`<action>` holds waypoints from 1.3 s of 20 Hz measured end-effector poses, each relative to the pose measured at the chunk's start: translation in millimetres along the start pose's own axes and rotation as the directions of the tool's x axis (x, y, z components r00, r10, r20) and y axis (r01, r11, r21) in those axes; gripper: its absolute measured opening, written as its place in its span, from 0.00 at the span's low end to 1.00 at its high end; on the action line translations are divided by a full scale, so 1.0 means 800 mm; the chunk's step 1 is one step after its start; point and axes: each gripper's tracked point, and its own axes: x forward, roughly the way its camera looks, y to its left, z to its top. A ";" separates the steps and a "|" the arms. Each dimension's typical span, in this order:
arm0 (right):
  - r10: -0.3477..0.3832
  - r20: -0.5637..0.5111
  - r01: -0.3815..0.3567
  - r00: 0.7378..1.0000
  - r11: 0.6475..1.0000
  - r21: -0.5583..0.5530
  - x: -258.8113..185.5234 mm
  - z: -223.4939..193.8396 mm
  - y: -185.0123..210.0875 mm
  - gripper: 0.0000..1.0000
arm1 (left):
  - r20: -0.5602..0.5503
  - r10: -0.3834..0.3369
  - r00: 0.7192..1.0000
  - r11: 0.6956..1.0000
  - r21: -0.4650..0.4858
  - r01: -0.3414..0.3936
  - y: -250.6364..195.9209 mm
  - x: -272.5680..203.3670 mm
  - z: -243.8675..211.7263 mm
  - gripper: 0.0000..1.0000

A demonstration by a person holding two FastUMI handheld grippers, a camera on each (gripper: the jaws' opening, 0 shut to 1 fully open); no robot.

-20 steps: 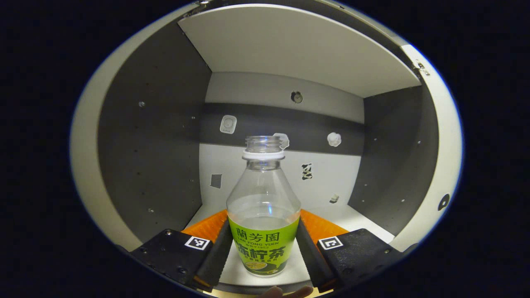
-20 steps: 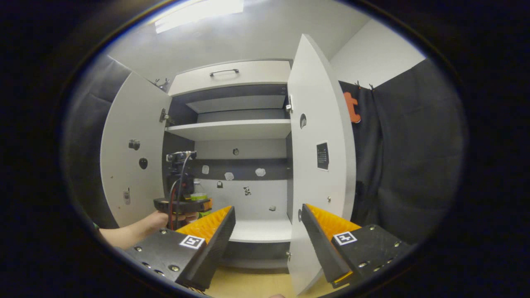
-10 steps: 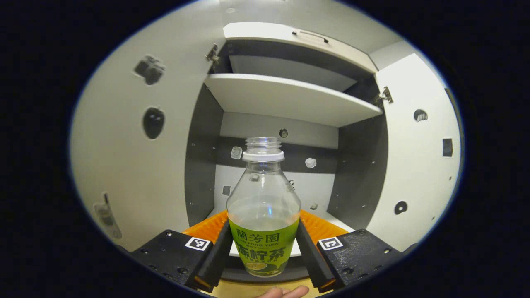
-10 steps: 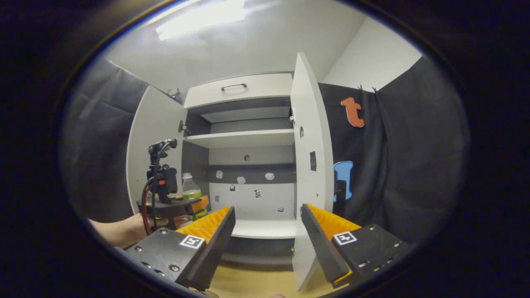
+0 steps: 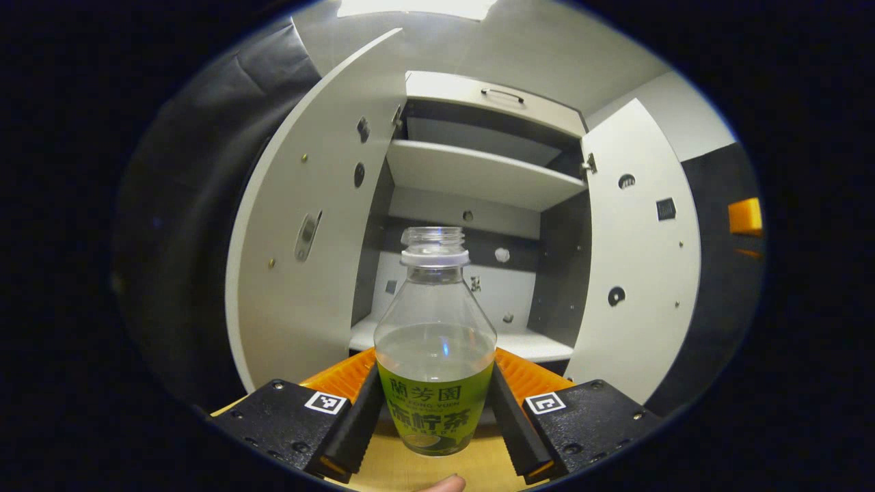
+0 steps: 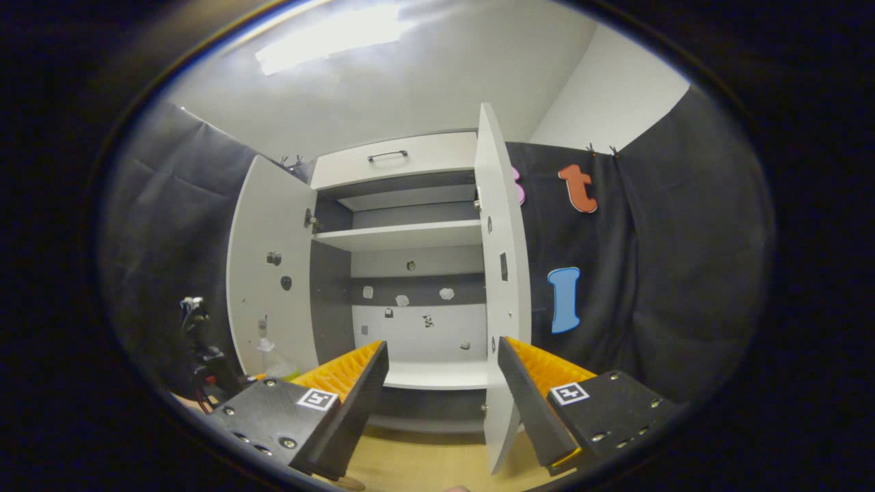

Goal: Grasp the bottle in the cabinet with the left hand and place it on the coaster, then close the right door with the right hand and the left door with the left hand.

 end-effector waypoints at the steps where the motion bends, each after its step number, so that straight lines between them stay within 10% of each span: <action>1: 0.000 -0.004 0.000 1.000 1.000 0.000 0.001 -0.003 0.000 0.97 | -0.010 0.005 1.000 1.000 0.013 -0.005 0.005 -0.012 -0.012 0.78; 26: 0.141 -0.143 -0.142 0.980 0.990 0.005 0.077 -0.103 0.068 0.97 | -0.201 -0.124 0.972 0.975 0.160 0.157 -0.005 -0.124 -0.255 0.82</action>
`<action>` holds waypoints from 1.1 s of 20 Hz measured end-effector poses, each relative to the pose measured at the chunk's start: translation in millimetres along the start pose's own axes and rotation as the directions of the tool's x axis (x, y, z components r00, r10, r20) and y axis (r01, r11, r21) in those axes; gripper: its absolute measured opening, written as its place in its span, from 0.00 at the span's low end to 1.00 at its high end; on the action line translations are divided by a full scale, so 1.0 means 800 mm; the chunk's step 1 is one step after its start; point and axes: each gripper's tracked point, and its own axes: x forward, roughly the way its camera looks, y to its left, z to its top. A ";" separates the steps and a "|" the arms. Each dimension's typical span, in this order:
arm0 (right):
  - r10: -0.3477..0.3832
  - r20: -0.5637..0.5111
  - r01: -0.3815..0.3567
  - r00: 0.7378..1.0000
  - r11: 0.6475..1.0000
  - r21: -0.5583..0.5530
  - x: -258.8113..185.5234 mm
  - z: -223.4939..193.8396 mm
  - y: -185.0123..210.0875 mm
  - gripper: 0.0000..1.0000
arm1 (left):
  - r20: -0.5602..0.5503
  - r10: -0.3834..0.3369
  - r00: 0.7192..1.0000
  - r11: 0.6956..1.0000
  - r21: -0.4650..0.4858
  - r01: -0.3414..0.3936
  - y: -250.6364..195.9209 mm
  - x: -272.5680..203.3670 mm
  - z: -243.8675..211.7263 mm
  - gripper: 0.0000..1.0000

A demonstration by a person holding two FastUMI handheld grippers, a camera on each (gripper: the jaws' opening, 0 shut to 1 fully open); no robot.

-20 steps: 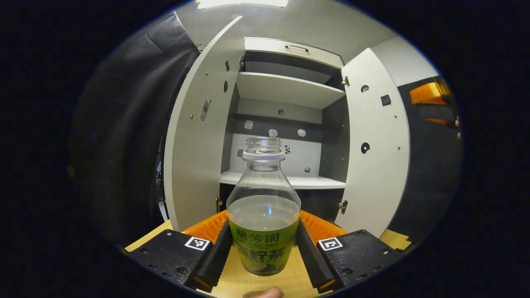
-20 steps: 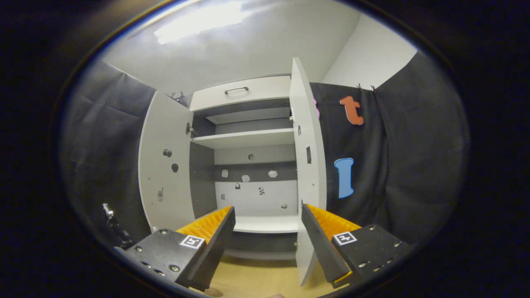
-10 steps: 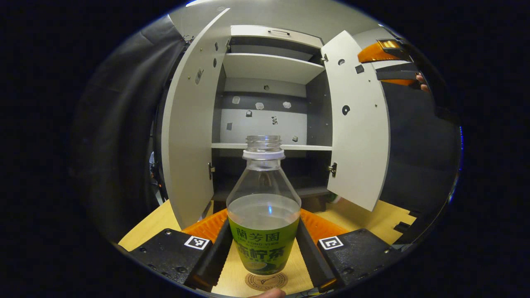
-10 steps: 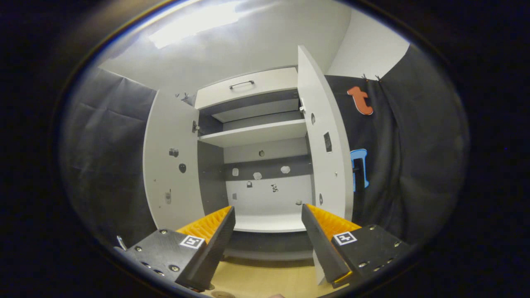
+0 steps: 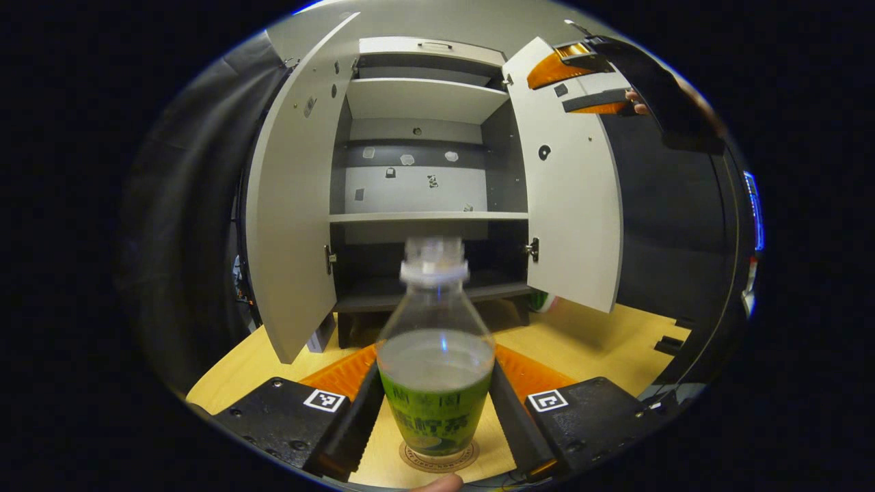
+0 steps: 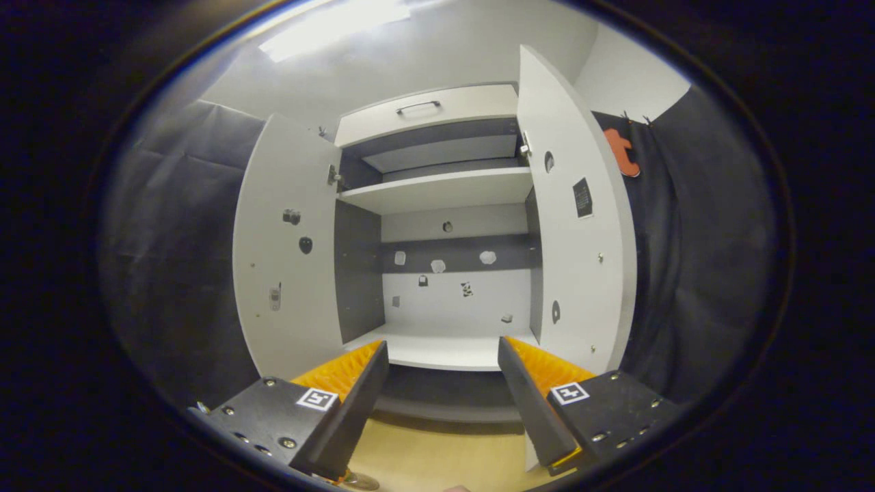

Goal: Grasp the bottle in the cabinet with the left hand and place it on the coaster, then close the right door with the right hand and the left door with the left hand.

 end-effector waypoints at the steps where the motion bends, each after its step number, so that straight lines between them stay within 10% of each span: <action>1: 0.001 -0.008 -0.002 1.000 1.000 -0.008 0.000 -0.005 0.000 0.97 | -0.006 0.008 1.000 1.000 0.006 -0.008 0.002 0.003 -0.006 0.83; 12: -0.017 -0.035 0.017 0.999 1.000 0.015 -0.016 -0.014 -0.018 0.98 | -0.031 0.016 0.999 1.000 0.022 -0.015 0.007 -0.012 0.012 0.84; 22: -0.086 0.051 0.085 0.995 0.996 0.029 -0.070 0.028 -0.082 0.97 | -0.003 -0.011 1.000 0.998 -0.067 0.011 0.003 -0.023 0.169 0.84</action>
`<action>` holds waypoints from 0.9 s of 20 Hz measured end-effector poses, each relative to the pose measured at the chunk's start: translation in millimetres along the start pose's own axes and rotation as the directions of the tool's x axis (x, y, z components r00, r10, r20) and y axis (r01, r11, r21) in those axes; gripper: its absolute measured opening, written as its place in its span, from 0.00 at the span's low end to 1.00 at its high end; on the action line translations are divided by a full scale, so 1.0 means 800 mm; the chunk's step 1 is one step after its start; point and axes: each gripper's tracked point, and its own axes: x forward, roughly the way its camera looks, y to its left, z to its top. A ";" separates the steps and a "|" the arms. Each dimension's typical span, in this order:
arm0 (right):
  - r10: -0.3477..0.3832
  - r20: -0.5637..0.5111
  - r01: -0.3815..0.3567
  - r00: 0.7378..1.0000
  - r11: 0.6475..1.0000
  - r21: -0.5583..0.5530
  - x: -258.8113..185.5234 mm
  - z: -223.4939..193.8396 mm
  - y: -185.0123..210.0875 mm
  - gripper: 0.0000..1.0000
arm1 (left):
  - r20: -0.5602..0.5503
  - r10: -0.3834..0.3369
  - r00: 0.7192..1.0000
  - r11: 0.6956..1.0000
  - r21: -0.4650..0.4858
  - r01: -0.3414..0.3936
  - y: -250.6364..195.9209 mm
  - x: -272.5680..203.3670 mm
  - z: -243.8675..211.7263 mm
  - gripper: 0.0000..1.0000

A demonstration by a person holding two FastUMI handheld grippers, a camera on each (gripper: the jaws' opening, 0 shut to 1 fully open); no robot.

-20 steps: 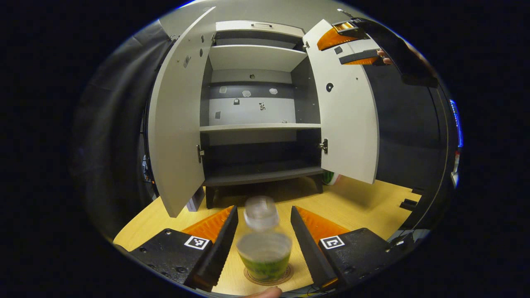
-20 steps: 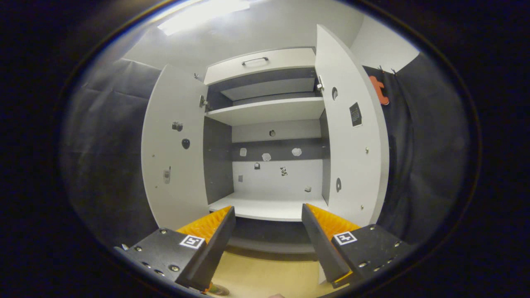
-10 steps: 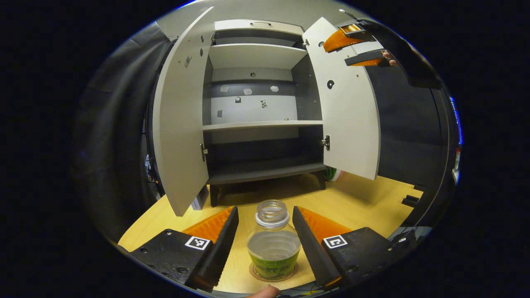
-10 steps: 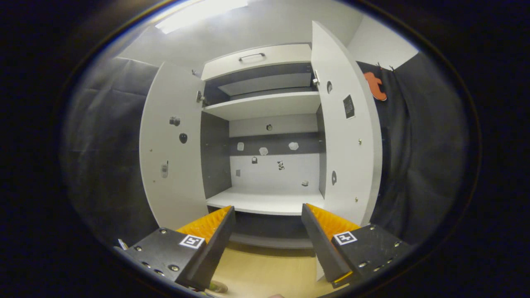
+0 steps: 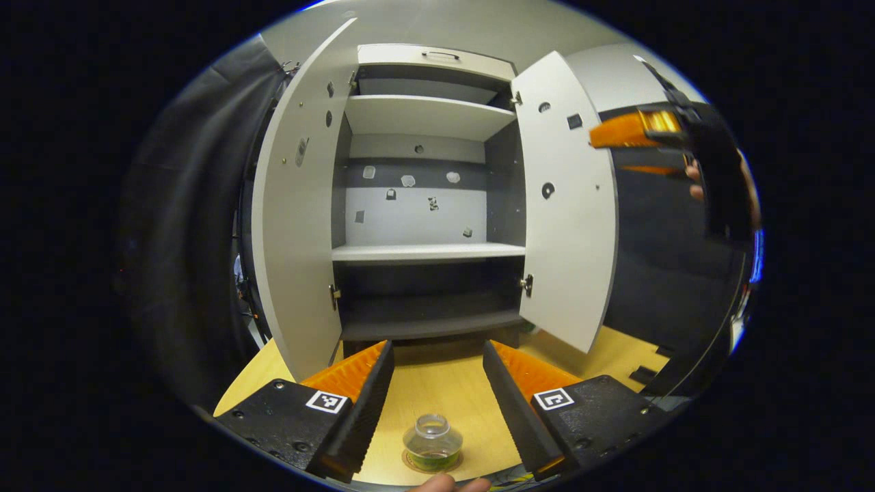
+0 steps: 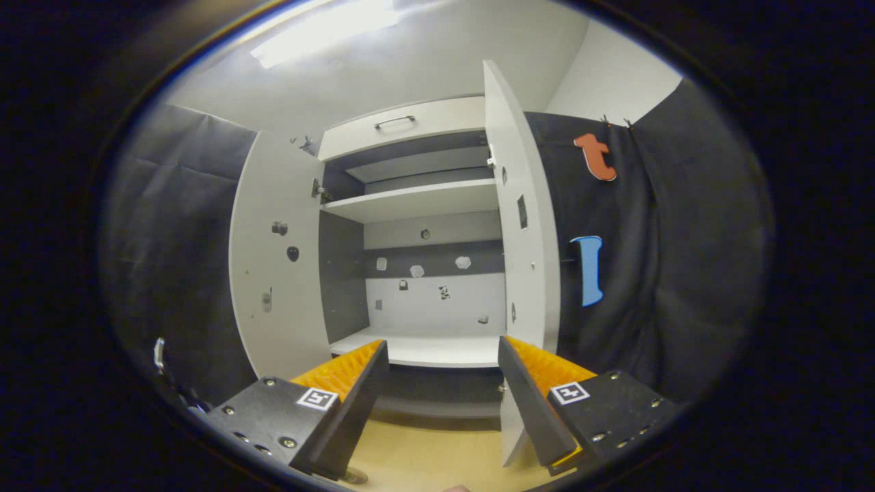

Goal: Grasp the bottle in the cabinet with the left hand and place it on the coaster, then close the right door with the right hand and the left door with the left hand.

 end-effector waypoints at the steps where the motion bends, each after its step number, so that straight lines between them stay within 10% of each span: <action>1: -0.013 0.001 0.013 1.000 1.000 0.003 -0.006 0.004 -0.013 0.97 | -0.003 0.005 1.000 1.000 0.003 -0.005 0.000 0.001 0.016 0.84; 9: -0.126 0.040 0.126 0.991 0.992 -0.009 -0.035 0.046 -0.157 0.97 | 0.250 0.080 0.965 0.994 0.047 -0.095 0.026 0.007 0.191 0.92; 18: -0.323 -0.020 0.318 0.946 0.940 -0.120 -0.012 0.060 -0.325 0.97 | 0.235 0.076 0.969 0.995 0.046 -0.090 0.051 -0.039 0.264 0.96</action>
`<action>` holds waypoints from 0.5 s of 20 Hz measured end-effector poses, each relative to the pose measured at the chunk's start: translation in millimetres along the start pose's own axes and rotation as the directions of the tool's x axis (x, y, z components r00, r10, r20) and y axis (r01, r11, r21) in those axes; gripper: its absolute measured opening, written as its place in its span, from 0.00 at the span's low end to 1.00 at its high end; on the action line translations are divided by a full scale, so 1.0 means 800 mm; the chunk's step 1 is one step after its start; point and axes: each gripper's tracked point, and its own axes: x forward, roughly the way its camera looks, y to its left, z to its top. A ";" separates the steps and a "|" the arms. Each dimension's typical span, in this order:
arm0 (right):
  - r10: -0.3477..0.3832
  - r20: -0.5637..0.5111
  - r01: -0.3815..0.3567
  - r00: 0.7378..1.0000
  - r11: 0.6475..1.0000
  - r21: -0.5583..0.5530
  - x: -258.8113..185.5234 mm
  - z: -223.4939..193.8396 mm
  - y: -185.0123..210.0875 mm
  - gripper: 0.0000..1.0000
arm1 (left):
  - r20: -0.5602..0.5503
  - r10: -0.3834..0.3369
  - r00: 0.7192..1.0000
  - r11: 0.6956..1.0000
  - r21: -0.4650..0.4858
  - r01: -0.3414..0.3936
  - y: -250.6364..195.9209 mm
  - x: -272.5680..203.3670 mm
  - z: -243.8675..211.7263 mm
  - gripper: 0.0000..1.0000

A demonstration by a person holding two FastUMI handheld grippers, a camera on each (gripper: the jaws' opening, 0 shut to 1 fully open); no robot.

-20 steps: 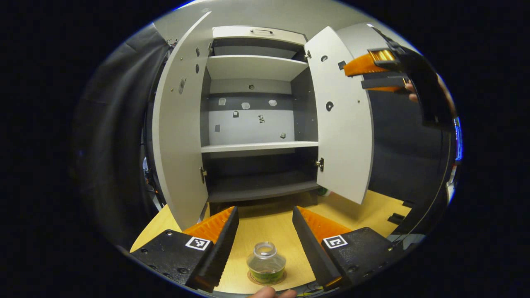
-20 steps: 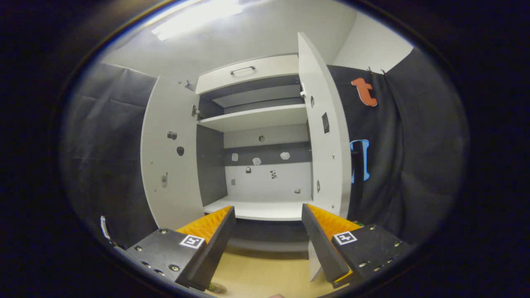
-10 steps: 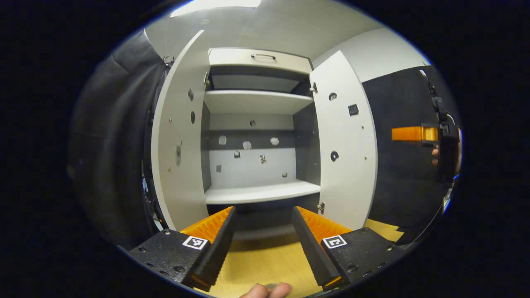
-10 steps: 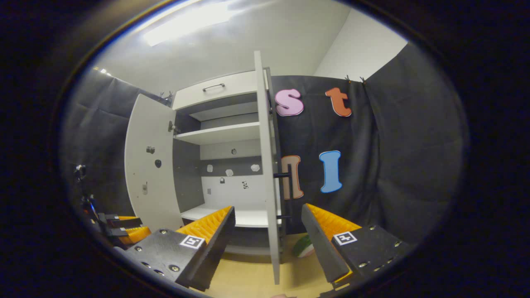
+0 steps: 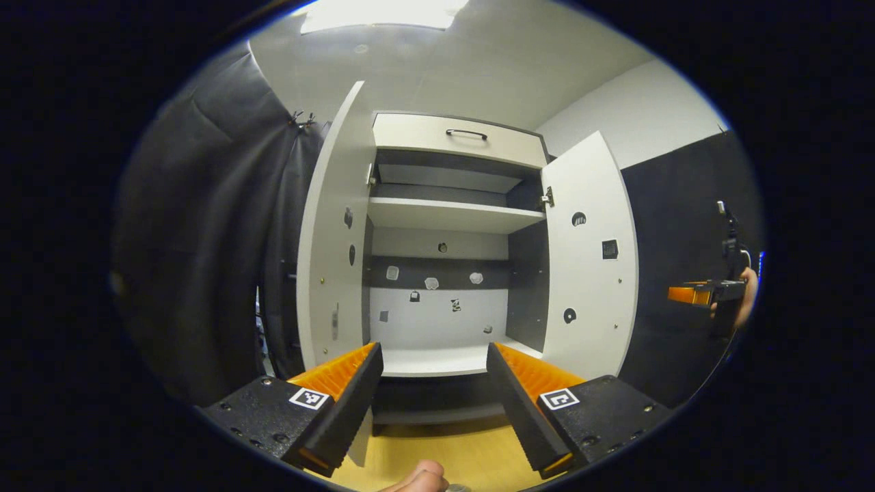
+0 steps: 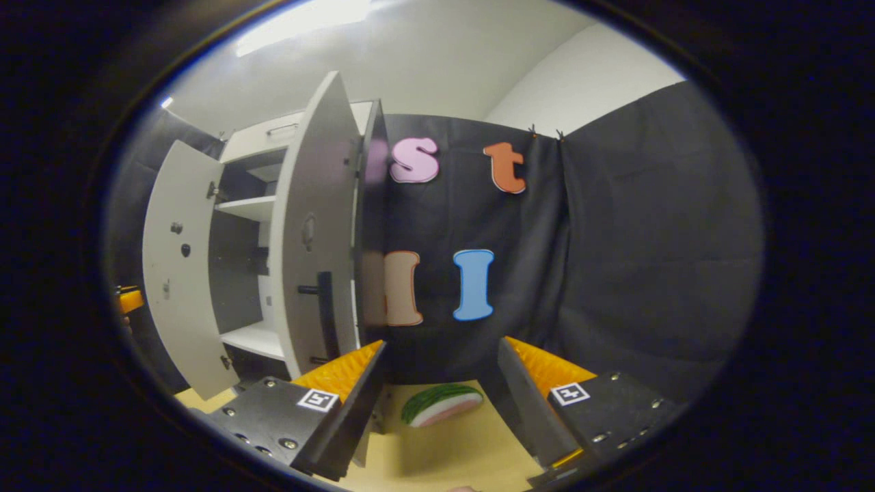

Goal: Grasp the bottle in the cabinet with the left hand and place it on the coaster, then close the right door with the right hand and the left door with the left hand.

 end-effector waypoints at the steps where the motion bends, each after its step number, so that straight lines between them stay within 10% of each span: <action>1: -0.014 0.003 0.014 1.000 1.000 -0.022 0.011 0.004 -0.006 0.97 | -0.004 0.009 1.000 1.000 0.019 -0.009 0.012 -0.008 0.010 0.96; 10: 0.146 -0.058 -0.144 0.988 0.989 0.036 0.085 0.003 0.123 0.97 | -0.028 0.165 0.986 0.984 0.068 -0.163 0.129 -0.052 0.028 0.96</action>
